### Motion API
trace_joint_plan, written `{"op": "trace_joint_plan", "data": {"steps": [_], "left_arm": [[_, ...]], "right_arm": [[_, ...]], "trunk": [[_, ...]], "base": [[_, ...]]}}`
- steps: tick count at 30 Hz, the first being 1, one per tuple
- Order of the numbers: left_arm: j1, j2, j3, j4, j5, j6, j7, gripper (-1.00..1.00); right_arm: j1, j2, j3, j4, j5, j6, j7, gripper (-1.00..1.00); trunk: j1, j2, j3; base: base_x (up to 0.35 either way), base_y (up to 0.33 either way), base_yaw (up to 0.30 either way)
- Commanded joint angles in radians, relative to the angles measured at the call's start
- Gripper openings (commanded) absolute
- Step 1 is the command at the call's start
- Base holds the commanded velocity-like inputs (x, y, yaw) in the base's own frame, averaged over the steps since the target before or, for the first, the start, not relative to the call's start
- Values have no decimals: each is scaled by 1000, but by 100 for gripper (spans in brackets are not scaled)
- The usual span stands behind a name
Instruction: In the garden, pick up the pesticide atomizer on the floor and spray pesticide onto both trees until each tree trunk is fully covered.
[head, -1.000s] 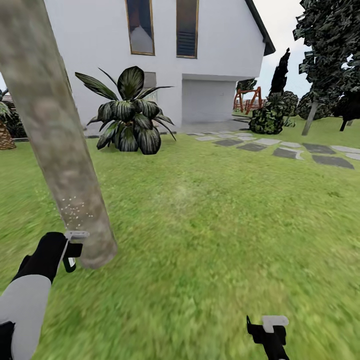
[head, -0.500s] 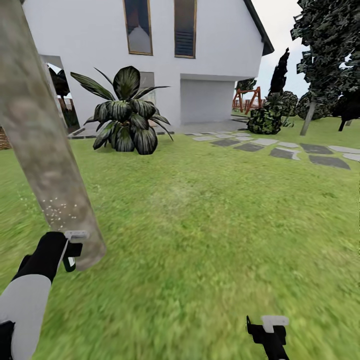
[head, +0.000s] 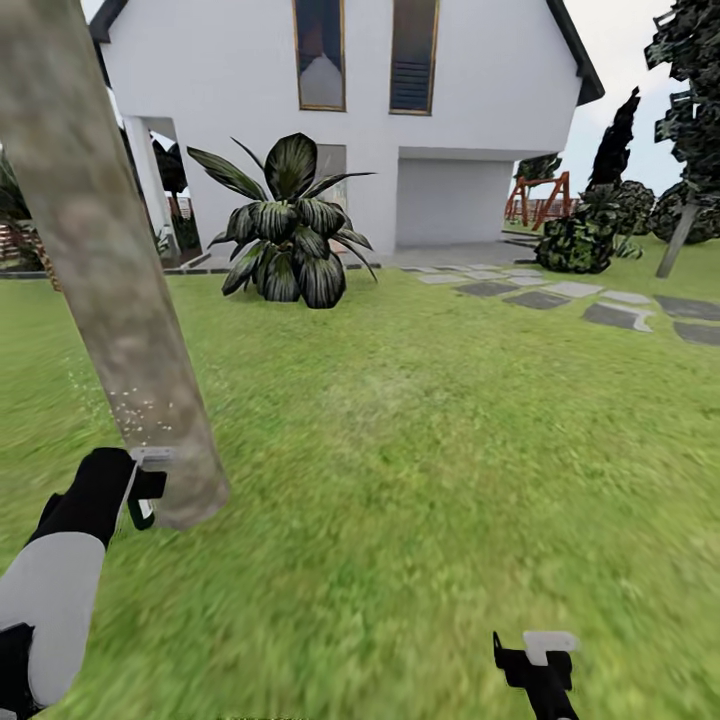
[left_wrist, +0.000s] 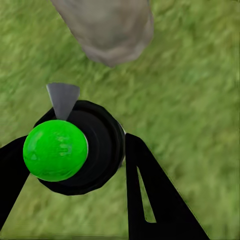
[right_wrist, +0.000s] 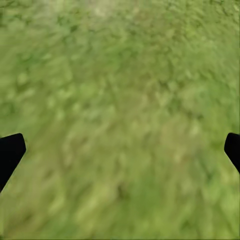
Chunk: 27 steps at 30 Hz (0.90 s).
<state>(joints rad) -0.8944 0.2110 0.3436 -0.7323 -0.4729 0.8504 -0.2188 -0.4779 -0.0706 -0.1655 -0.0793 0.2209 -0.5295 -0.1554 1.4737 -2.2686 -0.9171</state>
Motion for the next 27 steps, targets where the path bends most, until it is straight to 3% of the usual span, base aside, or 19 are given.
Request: {"op": "trace_joint_plan", "data": {"steps": [1,9,27], "left_arm": [[-4,-1,2,-1,-11,4,-10,-100],[-55,-4,-4,-2,-12,41,-10,-100],[-60,-1,-6,-2,-18,42,-10,-100]], "right_arm": [[-1,1,-6,1,11,-3,-4,100],[-1,0,-6,1,11,-3,-4,100],[-1,0,-6,1,11,-3,-4,100]], "trunk": [[0,0,-1],[0,0,-1],[0,0,-1]], "base": [[6,-4,278],[55,-34,245],[245,-168,4]]}}
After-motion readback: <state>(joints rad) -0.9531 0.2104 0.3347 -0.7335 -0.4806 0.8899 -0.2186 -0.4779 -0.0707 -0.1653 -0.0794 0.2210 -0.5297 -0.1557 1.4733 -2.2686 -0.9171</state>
